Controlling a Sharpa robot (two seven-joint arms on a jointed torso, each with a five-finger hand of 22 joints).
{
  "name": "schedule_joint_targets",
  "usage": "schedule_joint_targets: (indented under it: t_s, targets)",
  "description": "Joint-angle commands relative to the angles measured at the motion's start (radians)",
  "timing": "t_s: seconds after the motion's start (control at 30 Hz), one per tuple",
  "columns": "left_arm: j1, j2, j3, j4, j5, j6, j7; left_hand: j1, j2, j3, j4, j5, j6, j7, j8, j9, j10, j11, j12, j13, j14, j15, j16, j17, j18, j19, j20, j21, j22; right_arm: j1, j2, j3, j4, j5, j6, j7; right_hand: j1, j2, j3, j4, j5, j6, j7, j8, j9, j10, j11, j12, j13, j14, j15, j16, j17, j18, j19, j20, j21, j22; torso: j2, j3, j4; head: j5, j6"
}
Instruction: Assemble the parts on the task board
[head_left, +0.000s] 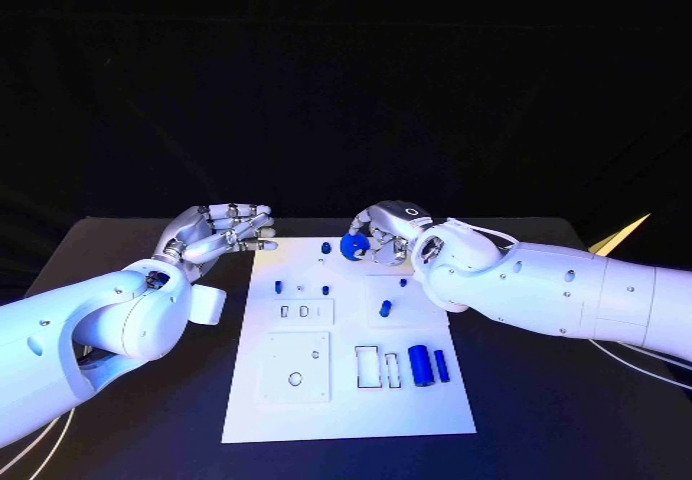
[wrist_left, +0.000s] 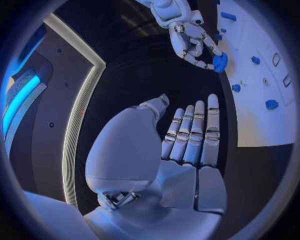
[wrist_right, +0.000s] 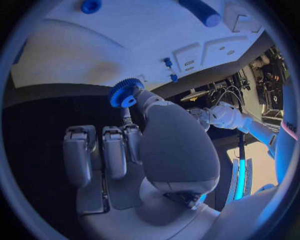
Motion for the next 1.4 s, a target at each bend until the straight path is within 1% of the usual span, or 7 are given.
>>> schedule_joint_targets:
  t_s: [0.03,0.17,0.37,0.4,0.67,0.93,1.4]
  targets:
    - [0.001,0.002,0.001,0.002,0.0,0.003,0.002,-0.025,-0.006,0.029,-0.01,0.015,0.009,0.024,-0.009,0.016,0.002,-0.002,-0.007,0.014,0.003,-0.001,0.0,0.017,0.018,0.002,-0.001,0.011,0.009,0.0,0.021,0.0,0.0,-0.029,-0.008,-0.016,-0.016,0.017,0.088,-0.007,0.013,0.076,-0.009,0.057,0.062,0.043,-0.01,0.022,0.183,0.113,-0.009,0.014,0.274,-0.03,0.098,-0.008,0.023,0.255,0.0,-0.0013,0.0008,0.002,-0.001]
    - [0.001,0.004,0.001,0.003,0.0,0.004,0.002,-0.025,-0.006,0.029,-0.01,0.015,0.009,0.024,-0.009,0.016,0.002,-0.002,-0.007,0.014,0.003,-0.001,0.0,0.017,0.018,0.002,-0.001,0.011,0.009,-0.003,0.056,-0.001,-0.015,-0.045,-0.013,-0.032,-0.016,0.017,0.088,-0.007,0.013,0.076,-0.009,0.057,0.062,0.043,-0.01,0.022,0.183,0.113,-0.009,0.014,0.274,-0.03,0.098,-0.008,0.023,0.255,0.0,-0.003,0.0025,0.004,-0.001]
    - [0.001,0.006,0.001,0.003,0.0,0.005,0.002,-0.025,-0.006,0.029,-0.01,0.015,0.009,0.024,-0.009,0.016,0.002,-0.002,-0.007,0.014,0.003,-0.001,0.0,0.017,0.018,0.002,-0.001,0.011,0.009,-0.011,0.102,-0.003,-0.053,-0.052,-0.011,-0.043,-0.021,0.014,0.093,-0.01,0.012,0.075,-0.009,0.057,0.062,0.043,-0.01,0.022,0.184,0.113,-0.009,0.014,0.274,-0.031,0.099,-0.008,0.025,0.257,0.001,-0.0015,0.0014,0.007,-0.001]
    - [0.001,0.006,0.001,0.003,0.0,0.004,0.002,-0.025,-0.006,0.029,-0.01,0.015,0.009,0.024,-0.009,0.016,0.002,-0.002,-0.007,0.014,0.003,-0.001,0.0,0.017,0.018,0.002,-0.001,0.011,0.009,-0.014,0.11,-0.003,-0.06,-0.052,-0.01,-0.043,-0.021,0.014,0.093,-0.01,0.012,0.075,-0.009,0.057,0.062,0.043,-0.01,0.022,0.184,0.113,-0.009,0.014,0.274,-0.031,0.099,-0.008,0.025,0.257,0.001,-0.0023,0.0025,0.007,-0.002]
    - [0.001,0.008,0.001,0.003,0.0,0.004,0.004,-0.026,-0.006,0.029,-0.011,0.014,0.009,0.024,-0.009,0.016,0.002,-0.002,-0.007,0.014,0.002,-0.001,-0.001,0.019,0.018,0.002,0.0,0.012,0.009,-0.039,0.158,-0.004,-0.113,-0.052,0.0,-0.041,-0.029,0.01,0.099,-0.013,0.012,0.074,-0.009,0.056,0.062,0.044,-0.009,0.023,0.185,0.113,-0.008,0.014,0.274,-0.031,0.1,-0.008,0.028,0.26,0.001,0.0,0.0011,0.011,-0.002]
    - [0.001,0.01,0.001,0.002,0.0,0.003,0.005,-0.026,-0.006,0.029,-0.011,0.014,0.009,0.024,-0.009,0.016,0.002,-0.002,-0.007,0.014,0.002,-0.001,-0.001,0.019,0.018,0.002,0.0,0.012,0.009,-0.054,0.181,-0.004,-0.132,-0.049,0.014,-0.034,-0.04,0.004,0.105,-0.016,0.011,0.07,-0.007,0.054,0.062,0.044,-0.008,0.022,0.185,0.113,-0.007,0.014,0.274,-0.031,0.1,-0.007,0.028,0.26,0.001,0.0005,-0.0005,0.019,0.0]
    - [0.001,0.005,0.001,0.006,0.0,0.002,0.004,-0.026,-0.006,0.029,-0.011,0.014,0.009,0.024,-0.01,0.016,0.002,-0.002,-0.007,0.014,0.002,-0.001,-0.002,0.02,0.018,0.001,0.0,0.012,0.009,-0.056,0.199,-0.004,-0.161,-0.047,0.002,-0.04,-0.046,0.001,0.11,-0.019,0.011,0.067,-0.006,0.052,0.062,0.044,-0.007,0.022,0.185,0.113,-0.007,0.014,0.274,-0.032,0.101,-0.006,0.03,0.261,0.003,0.001,-0.0006,0.023,-0.006]
